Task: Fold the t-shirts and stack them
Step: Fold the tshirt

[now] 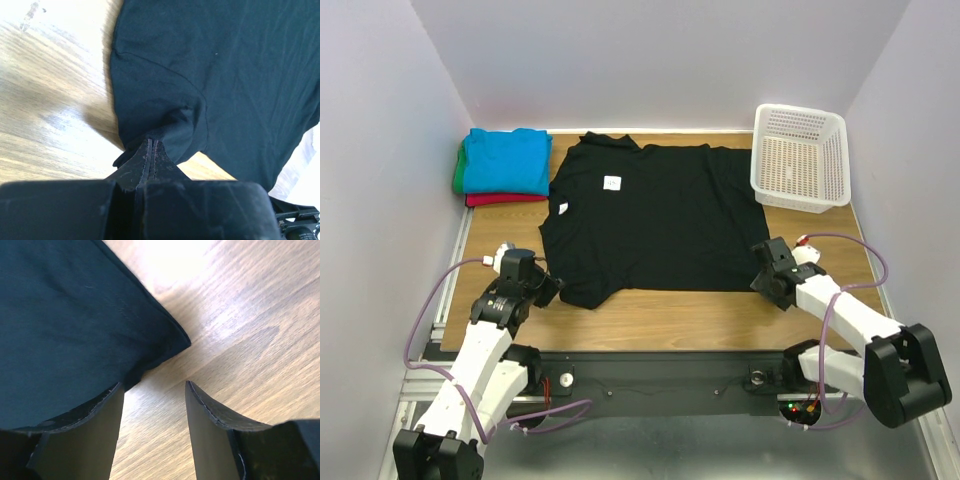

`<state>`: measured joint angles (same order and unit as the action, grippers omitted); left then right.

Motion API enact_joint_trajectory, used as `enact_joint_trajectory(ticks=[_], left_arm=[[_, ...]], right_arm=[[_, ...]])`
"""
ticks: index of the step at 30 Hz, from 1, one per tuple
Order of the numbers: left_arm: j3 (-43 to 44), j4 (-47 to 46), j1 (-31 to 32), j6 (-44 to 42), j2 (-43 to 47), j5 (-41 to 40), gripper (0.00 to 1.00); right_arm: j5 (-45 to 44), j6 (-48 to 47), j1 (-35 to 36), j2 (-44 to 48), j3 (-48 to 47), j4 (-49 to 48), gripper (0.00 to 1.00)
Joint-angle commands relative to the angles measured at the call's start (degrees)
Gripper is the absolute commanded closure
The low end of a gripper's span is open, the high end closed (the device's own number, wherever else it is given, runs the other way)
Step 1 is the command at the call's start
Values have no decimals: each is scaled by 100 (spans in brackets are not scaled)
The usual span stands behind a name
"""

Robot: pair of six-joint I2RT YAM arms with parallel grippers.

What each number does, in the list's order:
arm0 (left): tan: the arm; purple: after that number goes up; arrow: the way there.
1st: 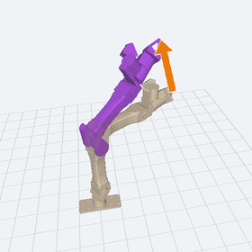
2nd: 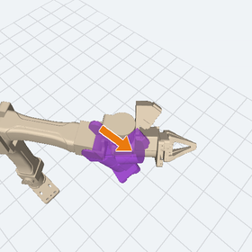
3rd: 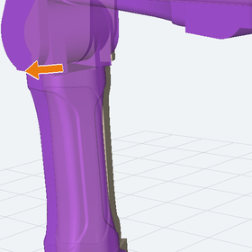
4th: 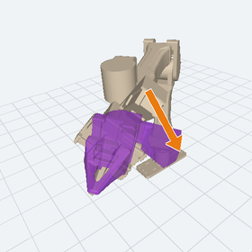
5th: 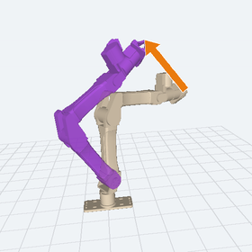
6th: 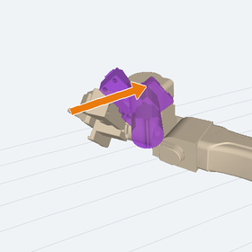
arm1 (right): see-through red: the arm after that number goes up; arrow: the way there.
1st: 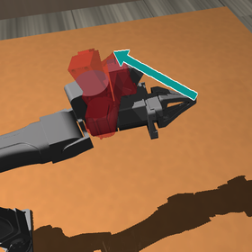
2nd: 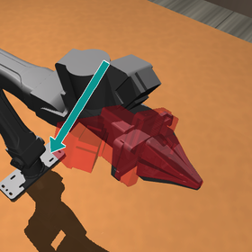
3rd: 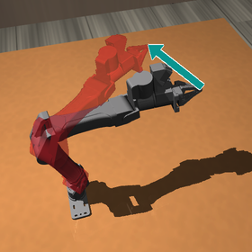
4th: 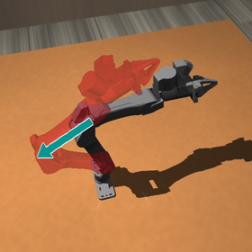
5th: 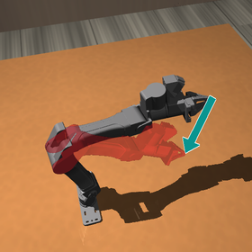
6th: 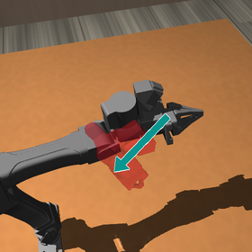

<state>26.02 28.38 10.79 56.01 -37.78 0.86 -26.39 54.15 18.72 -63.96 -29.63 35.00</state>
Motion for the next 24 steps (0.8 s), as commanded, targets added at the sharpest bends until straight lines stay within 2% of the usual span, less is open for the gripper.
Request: enact_joint_trajectory(ticks=[1, 10, 11, 12, 17, 18, 20, 21, 24], left_arm=[[290, -96, 20, -46, 51, -42, 100], [360, -52, 20, -64, 42, -42, 100], [351, -69, 20, -72, 34, -42, 100], [342, -87, 11, -64, 34, -42, 100], [333, -114, 11, -64, -10, -42, 100], [342, -105, 11, -64, -1, -42, 100], [386, -70, 11, -64, -10, -225, 100], [412, -52, 20, -46, -1, -227, 100], [535, 228, 11, -11, 60, -314, 100]], right_arm=[[-269, 16, -61, 332, -245, -117, 42], [-516, 166, -141, -265, -315, -257, 44], [-551, 175, -141, -318, -307, -283, 50], [-577, 183, -141, -449, -307, -310, 62], [-420, 105, -141, -652, -307, -380, 73], [-402, 96, -141, -635, -298, -380, 79], [-384, 52, -141, -504, -254, -380, 96], [-376, 34, -141, -433, -245, -372, 100], [-235, -62, -141, -117, -175, -363, 99]])
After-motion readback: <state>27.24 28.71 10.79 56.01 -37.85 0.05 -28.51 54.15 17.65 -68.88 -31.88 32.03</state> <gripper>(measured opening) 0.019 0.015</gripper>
